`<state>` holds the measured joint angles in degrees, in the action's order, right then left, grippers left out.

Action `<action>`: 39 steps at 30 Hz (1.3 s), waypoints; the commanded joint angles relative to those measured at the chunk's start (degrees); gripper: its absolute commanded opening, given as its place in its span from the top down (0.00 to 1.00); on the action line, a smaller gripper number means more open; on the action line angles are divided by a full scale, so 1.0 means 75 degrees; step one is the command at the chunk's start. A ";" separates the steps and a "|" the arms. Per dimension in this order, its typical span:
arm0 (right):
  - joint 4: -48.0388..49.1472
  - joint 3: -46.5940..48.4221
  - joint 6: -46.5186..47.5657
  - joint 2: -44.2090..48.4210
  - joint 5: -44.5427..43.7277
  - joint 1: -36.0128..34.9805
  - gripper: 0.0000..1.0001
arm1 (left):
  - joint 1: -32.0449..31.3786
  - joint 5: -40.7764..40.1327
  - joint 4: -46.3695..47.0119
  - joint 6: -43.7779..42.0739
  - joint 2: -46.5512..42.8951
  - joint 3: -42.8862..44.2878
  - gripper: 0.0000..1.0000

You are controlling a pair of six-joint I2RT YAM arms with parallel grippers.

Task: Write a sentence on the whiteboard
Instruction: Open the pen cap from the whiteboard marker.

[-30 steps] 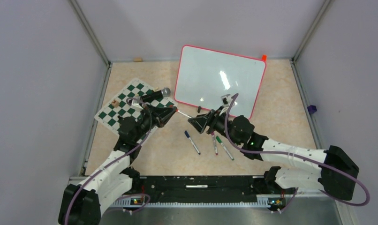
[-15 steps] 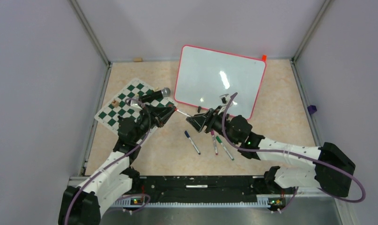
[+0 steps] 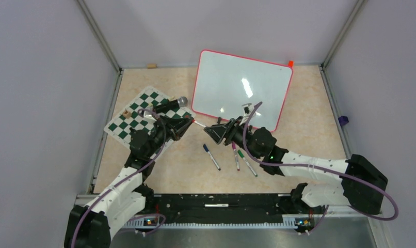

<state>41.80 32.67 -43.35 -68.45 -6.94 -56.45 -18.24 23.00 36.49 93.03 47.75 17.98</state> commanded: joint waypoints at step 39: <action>0.0358 0.0975 -0.0242 -0.1081 0.0485 0.0020 1.00 | -0.0028 0.0226 0.0251 -0.0016 0.0152 -0.0292 1.00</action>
<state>42.48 37.17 -45.17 -76.29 -4.38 -56.47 -18.26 24.56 36.07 93.32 49.15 16.40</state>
